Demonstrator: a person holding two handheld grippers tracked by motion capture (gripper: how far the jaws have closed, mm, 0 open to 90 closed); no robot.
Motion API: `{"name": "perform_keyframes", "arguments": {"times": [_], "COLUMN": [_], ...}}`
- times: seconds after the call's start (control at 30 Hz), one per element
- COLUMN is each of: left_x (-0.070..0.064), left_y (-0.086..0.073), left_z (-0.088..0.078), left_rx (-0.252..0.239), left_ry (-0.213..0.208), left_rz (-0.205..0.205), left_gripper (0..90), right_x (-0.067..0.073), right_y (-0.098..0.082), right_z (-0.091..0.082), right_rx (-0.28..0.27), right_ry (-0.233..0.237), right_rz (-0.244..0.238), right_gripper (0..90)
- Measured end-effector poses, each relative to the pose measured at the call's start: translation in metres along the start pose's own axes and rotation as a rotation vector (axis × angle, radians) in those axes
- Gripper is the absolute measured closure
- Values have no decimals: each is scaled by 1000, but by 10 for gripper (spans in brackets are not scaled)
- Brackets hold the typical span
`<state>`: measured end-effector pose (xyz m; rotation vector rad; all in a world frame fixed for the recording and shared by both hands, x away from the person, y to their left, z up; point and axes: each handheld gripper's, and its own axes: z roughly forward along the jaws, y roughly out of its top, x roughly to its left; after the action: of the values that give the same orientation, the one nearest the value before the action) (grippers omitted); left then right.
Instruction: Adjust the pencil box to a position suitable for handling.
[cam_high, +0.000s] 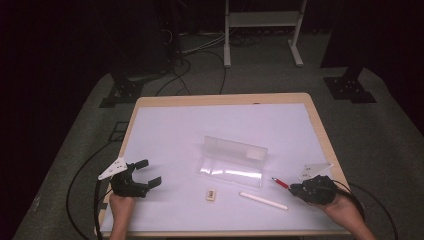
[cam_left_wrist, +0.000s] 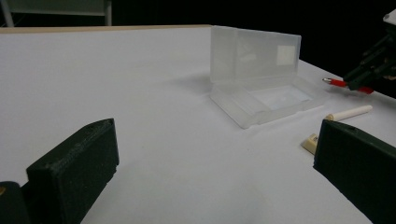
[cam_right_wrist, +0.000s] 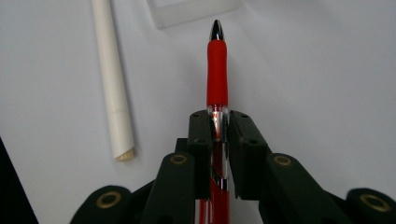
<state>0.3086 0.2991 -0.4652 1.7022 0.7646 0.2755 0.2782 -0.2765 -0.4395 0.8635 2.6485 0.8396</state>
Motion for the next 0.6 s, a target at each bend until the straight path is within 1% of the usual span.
{"name": "perform_keyframes", "arguments": {"times": [0.17,0.27,0.47,0.5,0.53,0.6], "left_x": [0,0,0,0,0,0], "left_y": [0,0,0,0,0,0], "left_z": [0,0,0,0,0,0], "left_rx": [1,1,0,0,0,3], "left_ry": [1,1,1,1,1,0], "left_rz": [-1,-2,-8,-8,-8,-3], "left_gripper": [0,0,0,0,0,0], "right_x": [0,0,1,2,2,4], "right_y": [11,18,34,40,40,46], "right_z": [-12,-17,-20,-20,-20,-21], "right_rx": [-34,-51,-71,-74,-74,-75], "right_ry": [-13,-9,3,8,8,7], "right_rz": [-26,-35,-67,-78,-78,-91], "right_gripper": [789,788,788,788,788,788]}}
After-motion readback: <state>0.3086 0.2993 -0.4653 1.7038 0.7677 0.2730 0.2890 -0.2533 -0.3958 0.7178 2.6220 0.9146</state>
